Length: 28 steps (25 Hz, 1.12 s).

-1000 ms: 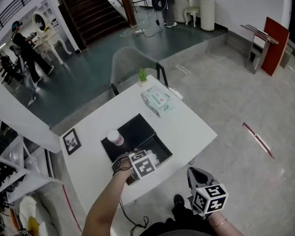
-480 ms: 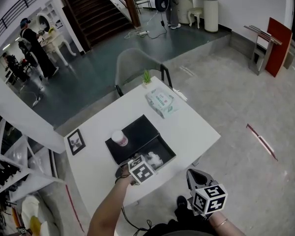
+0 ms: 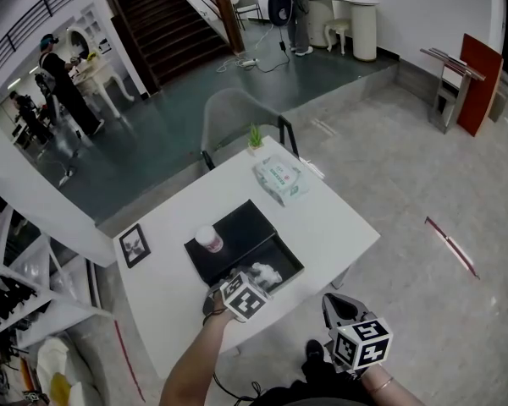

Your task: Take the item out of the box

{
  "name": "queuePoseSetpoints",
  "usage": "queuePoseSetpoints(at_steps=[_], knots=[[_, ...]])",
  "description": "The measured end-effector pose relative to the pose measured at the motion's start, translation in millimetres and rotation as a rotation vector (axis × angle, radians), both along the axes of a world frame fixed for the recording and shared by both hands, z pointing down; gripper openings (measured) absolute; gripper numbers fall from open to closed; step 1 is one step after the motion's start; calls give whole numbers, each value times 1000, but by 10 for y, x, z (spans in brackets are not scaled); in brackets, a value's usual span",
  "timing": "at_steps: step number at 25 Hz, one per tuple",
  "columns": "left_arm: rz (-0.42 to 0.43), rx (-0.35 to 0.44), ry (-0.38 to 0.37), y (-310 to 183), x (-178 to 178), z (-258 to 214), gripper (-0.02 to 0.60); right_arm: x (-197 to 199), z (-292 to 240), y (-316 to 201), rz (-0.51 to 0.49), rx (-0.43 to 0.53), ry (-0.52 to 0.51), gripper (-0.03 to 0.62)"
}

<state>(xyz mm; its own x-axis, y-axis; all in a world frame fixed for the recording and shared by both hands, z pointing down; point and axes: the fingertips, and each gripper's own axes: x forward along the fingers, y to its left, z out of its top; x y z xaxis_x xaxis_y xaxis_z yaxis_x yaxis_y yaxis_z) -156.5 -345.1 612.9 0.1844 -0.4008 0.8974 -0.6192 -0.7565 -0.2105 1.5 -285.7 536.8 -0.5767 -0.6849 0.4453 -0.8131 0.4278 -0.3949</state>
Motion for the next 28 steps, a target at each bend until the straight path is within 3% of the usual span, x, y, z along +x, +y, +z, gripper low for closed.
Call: queuePoseSetpoints(at_steps=[9, 15, 28], knots=[[-88, 112, 68, -10, -5, -250, 97, -31, -25, 104, -8, 7, -2, 0], [-227, 202, 157, -24, -89, -475, 97, -77, -61, 163, -16, 18, -1, 0], [-382, 301, 328, 127, -69, -862, 97, -59, -125, 236, -22, 33, 1, 0]])
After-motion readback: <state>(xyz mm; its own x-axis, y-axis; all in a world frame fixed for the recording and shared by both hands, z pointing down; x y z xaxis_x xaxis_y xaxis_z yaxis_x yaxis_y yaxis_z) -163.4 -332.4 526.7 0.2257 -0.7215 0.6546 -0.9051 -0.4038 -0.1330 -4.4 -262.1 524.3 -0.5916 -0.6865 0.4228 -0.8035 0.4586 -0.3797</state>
